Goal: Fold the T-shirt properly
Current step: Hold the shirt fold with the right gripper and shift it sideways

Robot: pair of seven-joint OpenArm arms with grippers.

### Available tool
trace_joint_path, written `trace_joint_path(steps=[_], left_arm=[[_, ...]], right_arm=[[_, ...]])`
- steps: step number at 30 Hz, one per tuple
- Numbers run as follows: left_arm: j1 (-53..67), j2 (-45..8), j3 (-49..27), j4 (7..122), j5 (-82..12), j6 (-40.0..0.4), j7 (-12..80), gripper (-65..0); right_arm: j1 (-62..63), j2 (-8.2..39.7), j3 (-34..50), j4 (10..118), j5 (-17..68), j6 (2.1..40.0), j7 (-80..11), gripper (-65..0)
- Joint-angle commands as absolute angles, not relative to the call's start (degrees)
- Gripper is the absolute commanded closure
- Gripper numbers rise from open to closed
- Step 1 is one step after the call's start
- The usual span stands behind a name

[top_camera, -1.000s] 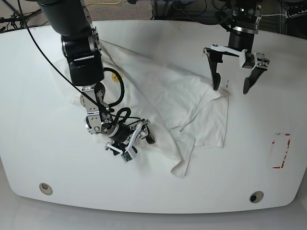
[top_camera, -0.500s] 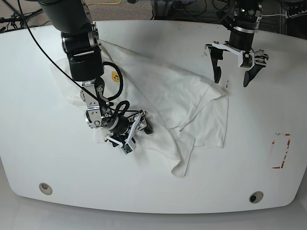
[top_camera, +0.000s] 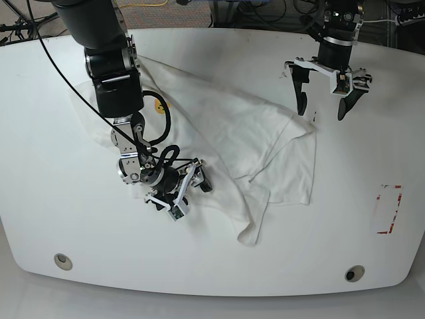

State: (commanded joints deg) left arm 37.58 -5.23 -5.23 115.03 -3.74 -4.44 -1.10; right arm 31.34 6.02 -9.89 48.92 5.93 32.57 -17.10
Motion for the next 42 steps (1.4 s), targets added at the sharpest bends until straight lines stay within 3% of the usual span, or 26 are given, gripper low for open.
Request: trace_joint_path(steps=[24,26,30,38,42], left_arm=[[37.6,-5.3,-5.1,115.0,-3.7,-4.4,-1.1,-49.0],[37.6,-5.3,-5.1,115.0,-3.7,-4.4,-1.1,-49.0],[37.6,-5.3,-5.1,115.0,-3.7,-4.4,-1.1,-49.0],[37.6,-5.3,-5.1,114.9,-3.7,-4.5,-1.1,-49.0],[37.5,-5.3,-5.1,114.9,-3.6,-4.5,-1.1,-49.0]], right_arm=[[33.7,2.5,-9.9,40.6,5.7,32.5,-12.4,-44.1],[33.7,2.4,-9.9,40.6,5.7,32.5,-12.3,-41.9],[33.5,2.4,-9.9,40.6,5.7,32.5,-12.1,-30.9],[33.5,2.4,-9.9,40.7,5.7,32.0,-12.3,-1.0],[33.3,2.4,-9.9,41.9,6.1,30.4,-12.4,0.0]])
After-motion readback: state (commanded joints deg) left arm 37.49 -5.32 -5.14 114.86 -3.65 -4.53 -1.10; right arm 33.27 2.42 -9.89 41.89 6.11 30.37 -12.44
